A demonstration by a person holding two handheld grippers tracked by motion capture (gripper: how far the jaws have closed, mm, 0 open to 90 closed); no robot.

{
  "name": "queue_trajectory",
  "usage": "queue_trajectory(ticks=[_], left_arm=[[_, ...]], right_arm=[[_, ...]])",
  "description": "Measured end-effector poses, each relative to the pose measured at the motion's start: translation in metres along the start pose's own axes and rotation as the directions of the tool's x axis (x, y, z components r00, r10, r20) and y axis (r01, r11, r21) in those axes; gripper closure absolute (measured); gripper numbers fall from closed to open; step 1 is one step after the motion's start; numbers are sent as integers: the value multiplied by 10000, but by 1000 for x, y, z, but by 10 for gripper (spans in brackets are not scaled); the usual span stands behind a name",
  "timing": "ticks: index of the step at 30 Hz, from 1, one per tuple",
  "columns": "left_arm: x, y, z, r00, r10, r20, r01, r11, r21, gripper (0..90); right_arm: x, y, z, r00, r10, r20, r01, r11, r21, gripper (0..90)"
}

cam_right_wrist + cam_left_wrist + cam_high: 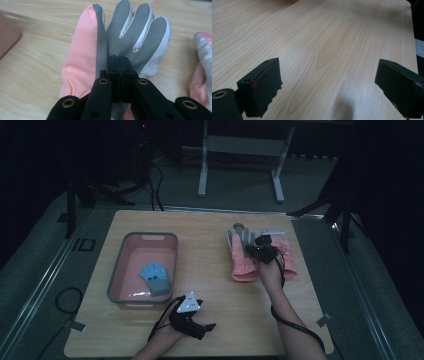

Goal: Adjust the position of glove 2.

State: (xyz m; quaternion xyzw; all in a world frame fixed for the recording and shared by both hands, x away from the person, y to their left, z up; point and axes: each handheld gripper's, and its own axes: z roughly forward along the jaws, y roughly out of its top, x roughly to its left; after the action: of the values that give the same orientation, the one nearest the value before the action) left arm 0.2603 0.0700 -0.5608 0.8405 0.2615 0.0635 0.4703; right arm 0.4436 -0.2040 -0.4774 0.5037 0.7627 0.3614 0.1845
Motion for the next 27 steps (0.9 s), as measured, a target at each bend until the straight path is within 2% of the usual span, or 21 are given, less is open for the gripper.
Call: queue_trajectory(ticks=[7,10,12,13,15,16,18,20,24,27], left_arm=[[0,0,0,10000,27,-8,-27,10000,1,70],[0,0,0,10000,48,-17,-48,10000,13,70],[0,0,0,10000,74,-17,-73,10000,26,69],[-1,0,0,9999,128,-35,-128,9999,43,70],[-1,1,0,9999,140,-15,-140,9999,36,70],[-1,0,0,9999,147,-27,-147,9999,49,70],[-1,0,1,9999,168,-34,-167,9998,99,70],[-1,0,1,9998,201,-50,-200,9997,100,69],[-1,0,1,9998,199,-47,-198,9998,87,70],[-2,0,1,9997,255,-62,-254,9996,109,70]], right_arm=[[22,-8,-40,9971,366,-667,-401,9978,-530,889],[32,-17,-52,9955,483,-817,-539,9963,-674,889],[38,-22,-56,9957,323,-874,-384,9968,-697,888],[40,-26,-59,9945,462,-942,-532,9959,-738,888],[45,-32,-59,9932,421,-1082,-495,9965,-668,888],[46,-36,-59,9917,624,-1121,-704,9952,-687,888],[50,-42,-57,9944,511,-924,-573,9962,-663,888],[53,-47,-53,9923,608,-1077,-676,9959,-605,888],[58,-53,-39,9928,545,-1063,-590,9975,-397,887],[58,-57,-28,9924,695,-1013,-730,9968,-312,886]])
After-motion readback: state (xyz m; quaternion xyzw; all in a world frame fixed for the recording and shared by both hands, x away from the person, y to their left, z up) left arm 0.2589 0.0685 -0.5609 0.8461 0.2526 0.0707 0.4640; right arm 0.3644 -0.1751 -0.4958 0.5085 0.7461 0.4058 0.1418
